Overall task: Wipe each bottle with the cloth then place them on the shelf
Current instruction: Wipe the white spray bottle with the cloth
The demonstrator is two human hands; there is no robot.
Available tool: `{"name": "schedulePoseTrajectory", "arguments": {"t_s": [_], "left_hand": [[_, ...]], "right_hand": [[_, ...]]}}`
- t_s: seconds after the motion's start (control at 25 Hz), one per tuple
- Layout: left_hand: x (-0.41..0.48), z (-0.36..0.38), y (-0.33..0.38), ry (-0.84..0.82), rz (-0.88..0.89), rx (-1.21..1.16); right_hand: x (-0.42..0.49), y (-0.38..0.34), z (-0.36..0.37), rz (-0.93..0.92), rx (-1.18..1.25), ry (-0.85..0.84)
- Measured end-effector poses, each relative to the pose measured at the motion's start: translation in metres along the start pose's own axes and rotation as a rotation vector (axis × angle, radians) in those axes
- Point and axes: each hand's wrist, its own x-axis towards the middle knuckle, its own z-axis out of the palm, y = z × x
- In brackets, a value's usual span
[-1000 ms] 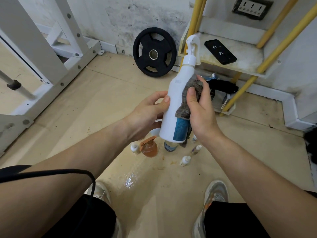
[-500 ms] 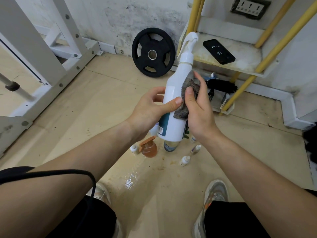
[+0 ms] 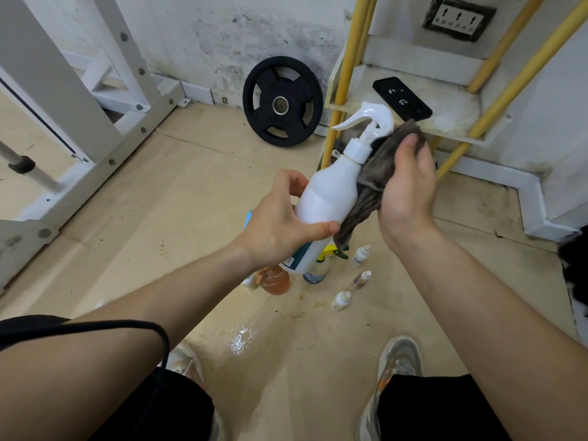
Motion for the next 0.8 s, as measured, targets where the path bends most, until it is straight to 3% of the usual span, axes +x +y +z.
{"name": "schedulePoseTrajectory", "arguments": {"t_s": [0.08,0.2,0.4,0.6,0.8], "left_hand": [[-0.001,0.003,0.0,-0.016,0.053,0.084],[-0.001,0.007,-0.001,-0.024,0.116,0.199],[-0.004,0.016,-0.007,0.013,0.049,0.275],[0.004,0.006,0.007,-0.008,-0.015,-0.005],[0.008,-0.013,0.03,-0.127,-0.101,-0.254]], "right_hand": [[0.004,0.0,-0.002,-0.029,0.031,-0.007],[0.004,0.003,-0.003,-0.106,-0.154,-0.066],[0.0,0.003,-0.007,-0.141,-0.318,-0.084],[-0.008,-0.003,-0.005,-0.213,-0.407,-0.219],[-0.008,0.0,-0.004,-0.123,-0.279,-0.351]]}}
